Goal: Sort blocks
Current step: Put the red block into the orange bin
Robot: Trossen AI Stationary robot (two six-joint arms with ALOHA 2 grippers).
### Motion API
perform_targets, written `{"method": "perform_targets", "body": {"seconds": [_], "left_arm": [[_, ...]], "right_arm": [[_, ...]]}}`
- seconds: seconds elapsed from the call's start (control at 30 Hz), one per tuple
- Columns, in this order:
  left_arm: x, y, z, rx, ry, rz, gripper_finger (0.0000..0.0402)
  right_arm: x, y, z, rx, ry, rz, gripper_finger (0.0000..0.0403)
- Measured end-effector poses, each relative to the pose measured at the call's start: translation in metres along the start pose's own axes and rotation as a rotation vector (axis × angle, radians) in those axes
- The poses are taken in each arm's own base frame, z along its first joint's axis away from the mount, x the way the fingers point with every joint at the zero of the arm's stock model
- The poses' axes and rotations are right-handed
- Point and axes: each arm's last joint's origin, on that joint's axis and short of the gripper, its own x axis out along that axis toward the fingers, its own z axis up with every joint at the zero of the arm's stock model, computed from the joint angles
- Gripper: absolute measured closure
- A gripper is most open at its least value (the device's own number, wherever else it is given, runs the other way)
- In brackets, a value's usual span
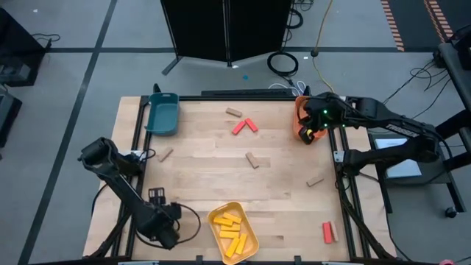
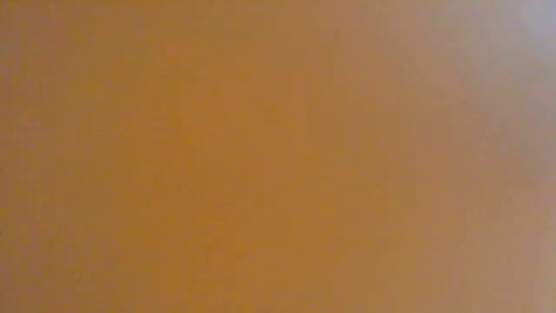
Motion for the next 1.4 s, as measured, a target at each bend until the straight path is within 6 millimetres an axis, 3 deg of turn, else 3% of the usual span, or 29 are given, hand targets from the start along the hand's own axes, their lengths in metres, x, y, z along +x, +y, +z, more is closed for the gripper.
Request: {"method": "perform_targets", "body": {"seconds": [0.23, 0.37, 0.67, 1.07, 1.4], "left_arm": [[0.008, 0.016, -0.018, -0.137, -0.113, -0.142, 0.0163], [0.015, 0.022, -0.020, -0.155, -0.120, -0.124, 0.0163], [0.035, 0.020, -0.017, -0.151, -0.135, -0.174, 0.0163], [0.036, 0.019, -0.017, -0.149, -0.139, -0.186, 0.0163], [0.036, 0.017, -0.016, -0.149, -0.153, -0.200, 0.0221]], "right_arm": [[0.005, 0.003, 0.001, -0.014, 0.016, -0.002, 0.0403], [0.008, 0.004, 0.003, -0.021, 0.016, -0.007, 0.0403], [0.017, 0.006, 0.005, -0.052, 0.039, -0.018, 0.0403], [0.018, 0.007, 0.006, -0.052, 0.035, -0.017, 0.0403], [0.018, 0.007, 0.006, -0.052, 0.036, -0.017, 0.0403]]}}
